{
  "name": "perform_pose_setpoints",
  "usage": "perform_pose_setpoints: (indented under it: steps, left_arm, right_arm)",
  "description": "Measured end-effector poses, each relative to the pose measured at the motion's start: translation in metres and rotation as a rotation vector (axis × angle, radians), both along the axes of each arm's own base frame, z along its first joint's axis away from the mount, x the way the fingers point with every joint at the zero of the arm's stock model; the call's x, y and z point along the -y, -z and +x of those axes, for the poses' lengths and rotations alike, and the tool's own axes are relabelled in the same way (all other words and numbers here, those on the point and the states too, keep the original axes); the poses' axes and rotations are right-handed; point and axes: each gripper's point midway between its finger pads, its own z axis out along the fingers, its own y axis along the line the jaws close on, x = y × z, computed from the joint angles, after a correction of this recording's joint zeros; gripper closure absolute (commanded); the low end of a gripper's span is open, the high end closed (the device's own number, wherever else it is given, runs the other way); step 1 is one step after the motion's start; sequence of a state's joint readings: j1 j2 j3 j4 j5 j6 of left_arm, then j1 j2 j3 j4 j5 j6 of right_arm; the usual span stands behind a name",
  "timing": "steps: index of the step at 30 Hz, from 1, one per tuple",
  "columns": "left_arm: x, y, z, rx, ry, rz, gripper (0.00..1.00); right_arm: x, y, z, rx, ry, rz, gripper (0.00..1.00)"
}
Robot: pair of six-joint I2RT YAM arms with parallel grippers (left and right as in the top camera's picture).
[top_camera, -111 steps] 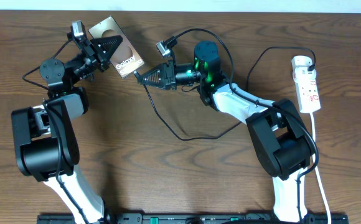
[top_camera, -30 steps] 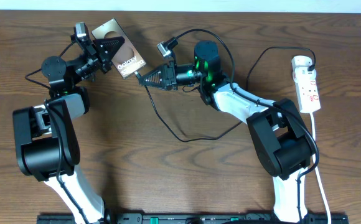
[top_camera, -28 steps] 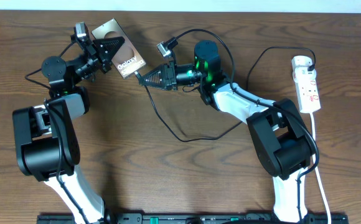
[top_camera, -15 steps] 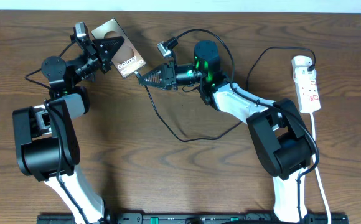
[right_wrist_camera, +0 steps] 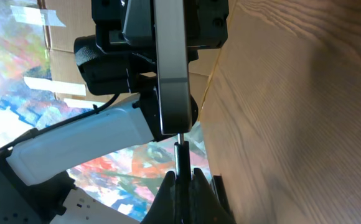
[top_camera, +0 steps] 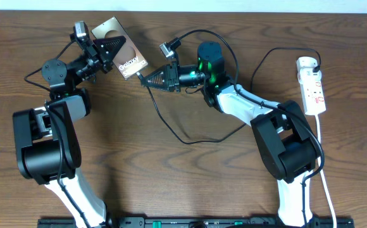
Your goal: Plug charger to phone and switch on socket
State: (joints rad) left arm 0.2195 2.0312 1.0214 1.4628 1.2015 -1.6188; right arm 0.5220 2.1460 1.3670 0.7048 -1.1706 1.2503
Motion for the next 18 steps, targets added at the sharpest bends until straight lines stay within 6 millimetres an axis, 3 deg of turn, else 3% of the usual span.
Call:
perform_pose_setpoints:
  steps: [18]
  left_arm:
    - [-0.0001,0.0001,0.0000,0.018,-0.003,0.013,0.93]
  right_arm:
    - [0.0000,-0.0003,0.0000,-0.001,0.000,0.001,0.99]
